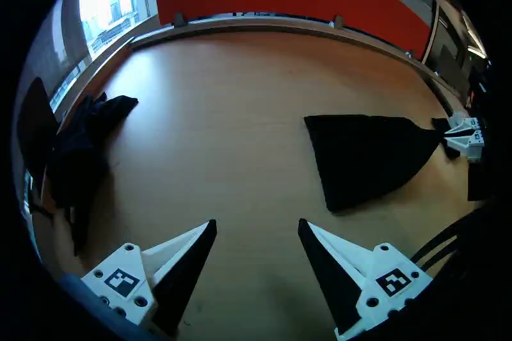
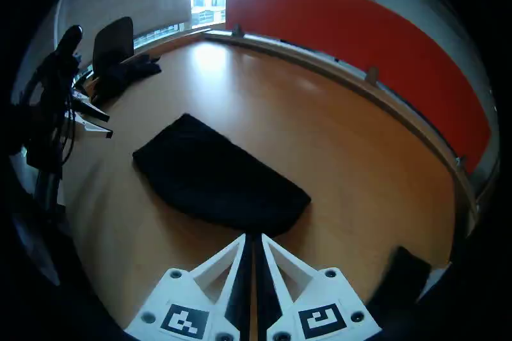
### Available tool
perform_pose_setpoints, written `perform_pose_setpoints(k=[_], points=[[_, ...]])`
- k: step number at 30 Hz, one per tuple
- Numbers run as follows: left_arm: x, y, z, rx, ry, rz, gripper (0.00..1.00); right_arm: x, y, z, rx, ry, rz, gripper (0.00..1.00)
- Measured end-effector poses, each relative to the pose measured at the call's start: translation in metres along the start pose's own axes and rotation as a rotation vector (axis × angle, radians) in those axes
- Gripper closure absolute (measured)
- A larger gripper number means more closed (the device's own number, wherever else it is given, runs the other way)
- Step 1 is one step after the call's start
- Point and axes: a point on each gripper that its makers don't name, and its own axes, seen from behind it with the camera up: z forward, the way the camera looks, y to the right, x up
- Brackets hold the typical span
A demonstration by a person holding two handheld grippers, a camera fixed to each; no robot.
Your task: Fold towel
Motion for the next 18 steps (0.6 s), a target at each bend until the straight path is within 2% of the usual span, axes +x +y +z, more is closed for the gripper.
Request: perform_pose_setpoints(k=[8,18], points=[[0.001,0.001,0.0,0.001,0.003,-0.002,0.06,0.028,0.017,-0.016,-0.037,0.044,-0.045,0.95],[0.008,0.002,-0.001,0.0,0.014,0.002,0.06,0.044,0.029,-0.032,-0.062,0.075,-0.065,0.95]])
